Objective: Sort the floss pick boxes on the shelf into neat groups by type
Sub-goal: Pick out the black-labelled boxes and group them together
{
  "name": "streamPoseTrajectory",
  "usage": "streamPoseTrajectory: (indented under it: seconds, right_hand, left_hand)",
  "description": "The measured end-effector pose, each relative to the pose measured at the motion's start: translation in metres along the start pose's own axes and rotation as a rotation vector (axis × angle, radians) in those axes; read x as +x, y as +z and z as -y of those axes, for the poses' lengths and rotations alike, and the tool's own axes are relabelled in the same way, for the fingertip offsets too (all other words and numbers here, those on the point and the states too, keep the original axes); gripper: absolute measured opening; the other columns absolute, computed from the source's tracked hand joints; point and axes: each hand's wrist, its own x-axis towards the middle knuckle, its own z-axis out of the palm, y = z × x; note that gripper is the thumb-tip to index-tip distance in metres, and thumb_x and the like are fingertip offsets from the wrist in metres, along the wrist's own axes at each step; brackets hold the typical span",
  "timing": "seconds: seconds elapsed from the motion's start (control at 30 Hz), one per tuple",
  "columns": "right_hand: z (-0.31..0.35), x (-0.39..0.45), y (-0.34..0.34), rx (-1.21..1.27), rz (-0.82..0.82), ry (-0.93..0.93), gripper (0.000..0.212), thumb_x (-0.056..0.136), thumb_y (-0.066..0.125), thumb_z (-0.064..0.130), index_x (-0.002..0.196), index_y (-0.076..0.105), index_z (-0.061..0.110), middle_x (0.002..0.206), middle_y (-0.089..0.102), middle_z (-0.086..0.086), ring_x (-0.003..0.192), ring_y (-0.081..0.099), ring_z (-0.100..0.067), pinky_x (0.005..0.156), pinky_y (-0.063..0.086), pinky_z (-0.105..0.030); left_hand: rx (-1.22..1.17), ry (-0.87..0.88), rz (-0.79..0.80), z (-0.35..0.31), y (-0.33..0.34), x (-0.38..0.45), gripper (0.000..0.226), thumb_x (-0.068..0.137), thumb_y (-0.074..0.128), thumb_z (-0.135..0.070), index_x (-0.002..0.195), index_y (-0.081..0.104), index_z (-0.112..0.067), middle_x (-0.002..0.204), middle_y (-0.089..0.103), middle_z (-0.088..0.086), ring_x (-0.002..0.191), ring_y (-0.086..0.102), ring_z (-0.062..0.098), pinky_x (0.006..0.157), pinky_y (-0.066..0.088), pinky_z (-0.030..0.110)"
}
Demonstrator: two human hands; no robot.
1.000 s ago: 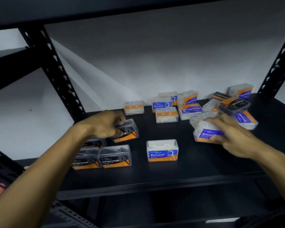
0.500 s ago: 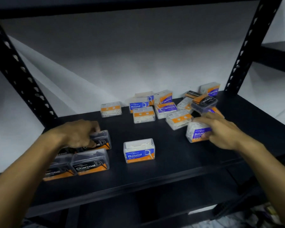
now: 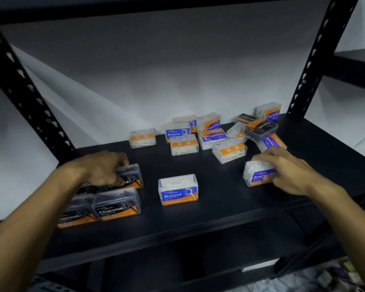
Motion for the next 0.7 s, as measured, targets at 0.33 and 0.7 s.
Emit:
streamPoseTrajectory:
  seconds: [0.33,0.7]
  right_hand:
    - [-0.0035,0.0026,-0.0028,0.002,0.03,0.02,0.062,0.077,0.067,0.007,0.128,0.048,0.038,0.124,0.041,0.011,0.118,0.039,-0.014,0.088,0.04,-0.037]
    - [-0.0028,-0.0017,-0.004,-0.021,0.038,0.048,0.073,0.079,0.067,0.009,0.138,0.036,0.04,0.137,0.035,0.01,0.127,0.035,-0.016,0.095,0.043,-0.039]
  left_hand:
    - [-0.019,-0.005,-0.007,0.0027,0.0023,-0.0018,0.036,0.076,0.073,-0.037,0.103,0.051,-0.038,0.096,0.064,-0.013,0.087,0.063,0.011,0.084,0.051,0.039]
    - [-0.108,-0.003,0.014,0.004,0.0004,-0.0008,0.042,0.074,0.077,-0.033,0.106,0.051,-0.043,0.11,0.063,-0.012,0.101,0.06,0.01,0.092,0.048,0.036]
